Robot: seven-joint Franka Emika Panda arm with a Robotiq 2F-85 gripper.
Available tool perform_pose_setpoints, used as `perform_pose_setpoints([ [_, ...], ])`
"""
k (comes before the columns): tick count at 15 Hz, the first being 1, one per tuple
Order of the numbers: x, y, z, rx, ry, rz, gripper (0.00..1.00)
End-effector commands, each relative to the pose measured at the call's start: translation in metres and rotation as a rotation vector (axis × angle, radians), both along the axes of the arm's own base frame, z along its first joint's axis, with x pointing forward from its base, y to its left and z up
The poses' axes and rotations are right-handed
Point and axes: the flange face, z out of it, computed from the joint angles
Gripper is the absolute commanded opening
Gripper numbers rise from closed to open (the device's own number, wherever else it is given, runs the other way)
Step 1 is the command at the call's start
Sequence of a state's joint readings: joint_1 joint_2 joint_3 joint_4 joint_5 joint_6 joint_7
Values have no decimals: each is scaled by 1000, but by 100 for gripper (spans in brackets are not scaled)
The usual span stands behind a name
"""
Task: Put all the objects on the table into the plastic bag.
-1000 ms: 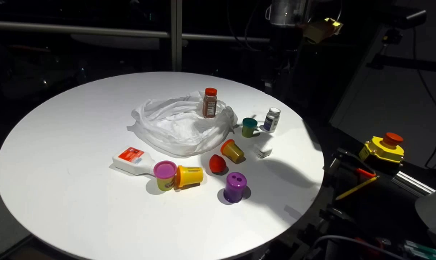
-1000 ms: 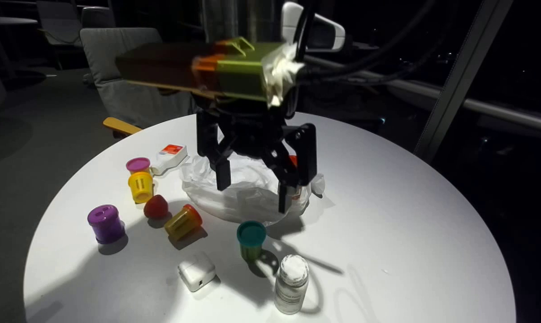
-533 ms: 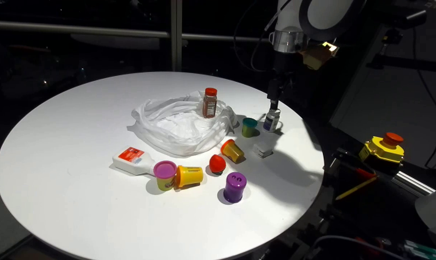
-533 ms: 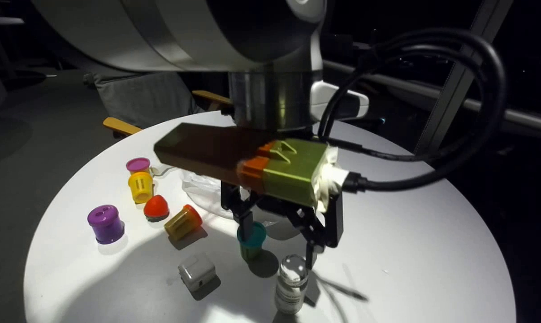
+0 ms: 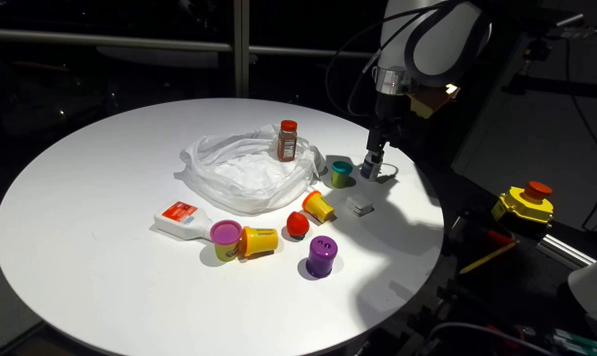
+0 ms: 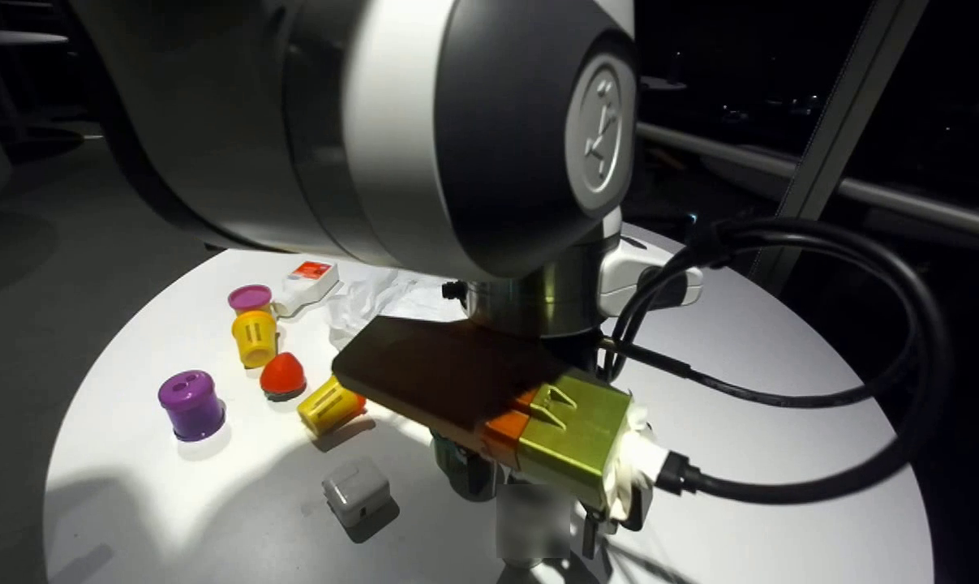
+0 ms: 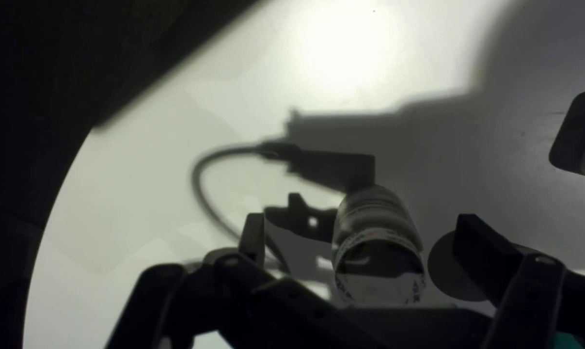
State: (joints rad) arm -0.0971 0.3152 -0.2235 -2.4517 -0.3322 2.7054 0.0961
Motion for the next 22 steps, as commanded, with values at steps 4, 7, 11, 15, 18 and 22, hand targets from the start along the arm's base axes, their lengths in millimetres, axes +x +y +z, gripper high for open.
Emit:
perform_pose_setpoints([
  [4, 16, -16, 0, 27, -54, -55, 66],
  [7, 18, -18, 2, 50, -62, -71, 42],
  [11, 15, -18, 23, 27, -28, -95, 23],
  [15, 21, -9, 88, -15, 37, -140, 19],
  [18, 51, 32, 144, -11, 26, -94, 19],
  [22, 107, 107, 169, -2, -60, -28, 19],
])
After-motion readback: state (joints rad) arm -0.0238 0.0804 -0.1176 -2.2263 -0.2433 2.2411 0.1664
